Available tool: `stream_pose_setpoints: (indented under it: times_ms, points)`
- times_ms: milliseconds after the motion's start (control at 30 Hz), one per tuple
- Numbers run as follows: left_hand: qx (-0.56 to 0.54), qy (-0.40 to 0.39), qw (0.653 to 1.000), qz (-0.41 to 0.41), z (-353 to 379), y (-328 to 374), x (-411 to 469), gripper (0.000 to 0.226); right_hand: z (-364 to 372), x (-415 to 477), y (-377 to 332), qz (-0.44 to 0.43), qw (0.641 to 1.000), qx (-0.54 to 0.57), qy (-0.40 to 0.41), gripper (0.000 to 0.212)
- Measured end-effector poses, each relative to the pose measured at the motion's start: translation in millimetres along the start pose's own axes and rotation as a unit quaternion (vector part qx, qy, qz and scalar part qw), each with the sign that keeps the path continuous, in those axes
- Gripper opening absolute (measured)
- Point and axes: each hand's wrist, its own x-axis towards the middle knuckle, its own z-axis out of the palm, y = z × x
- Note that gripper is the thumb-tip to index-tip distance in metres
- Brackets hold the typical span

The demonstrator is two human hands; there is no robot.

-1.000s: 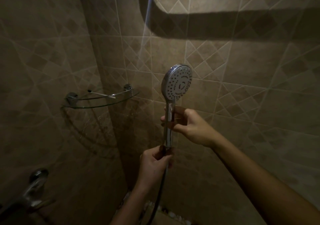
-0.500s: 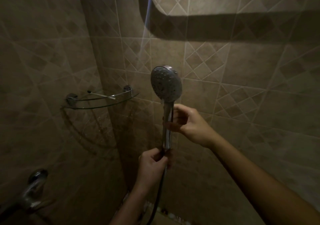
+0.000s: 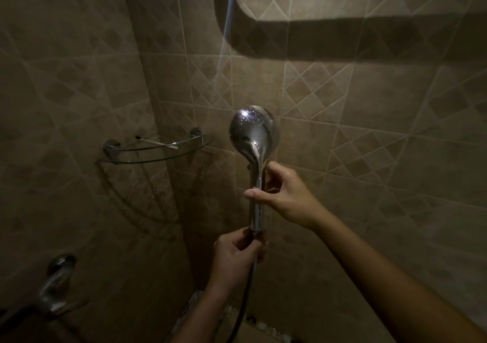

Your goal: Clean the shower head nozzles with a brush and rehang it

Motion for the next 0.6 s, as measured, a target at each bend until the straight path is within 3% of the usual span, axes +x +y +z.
stream_pose_setpoints:
  times_ms: [233,467,533,600]
  points:
    - [-0.003,0.006,1.000,0.006,-3,-4,-1,0.008,-2,-7,-1,0.008,0.997,0.029,-0.065,0.029]
    - [-0.015,-0.001,1.000,0.006,-2,-3,-6,0.006,2,-8,-4,0.051,0.996,-0.072,-0.017,0.042]
    - [-0.022,-0.006,1.000,0.002,-2,-3,-7,0.007,1,-11,-7,0.045,0.995,-0.076,-0.046,0.036]
    - [-0.023,-0.006,1.000,0.007,-2,-4,-7,0.008,-2,-15,-13,0.059,0.995,-0.033,-0.067,0.013]
